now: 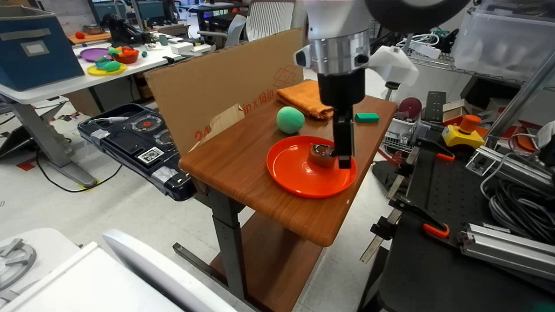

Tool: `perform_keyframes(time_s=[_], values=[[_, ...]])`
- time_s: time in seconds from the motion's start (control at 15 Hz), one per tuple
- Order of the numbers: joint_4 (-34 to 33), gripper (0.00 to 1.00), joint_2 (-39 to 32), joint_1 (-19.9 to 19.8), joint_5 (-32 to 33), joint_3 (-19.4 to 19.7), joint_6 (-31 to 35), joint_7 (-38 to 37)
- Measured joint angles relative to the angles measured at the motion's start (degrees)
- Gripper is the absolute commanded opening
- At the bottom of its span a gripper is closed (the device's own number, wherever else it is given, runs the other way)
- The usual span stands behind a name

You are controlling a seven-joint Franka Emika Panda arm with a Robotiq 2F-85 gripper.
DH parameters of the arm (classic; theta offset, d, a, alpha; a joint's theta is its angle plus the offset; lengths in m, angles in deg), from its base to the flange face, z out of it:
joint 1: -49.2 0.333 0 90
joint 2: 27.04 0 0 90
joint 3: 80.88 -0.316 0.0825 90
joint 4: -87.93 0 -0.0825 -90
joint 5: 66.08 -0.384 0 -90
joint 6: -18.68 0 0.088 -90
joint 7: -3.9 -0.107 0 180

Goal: Put the donut on the orange plate.

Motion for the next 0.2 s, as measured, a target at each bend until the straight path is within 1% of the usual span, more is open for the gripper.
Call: perform_keyframes(time_s=[0.2], values=[[8.54,1.0,8.92,-2.4,-2.49,-0.07,0.31,2.33]])
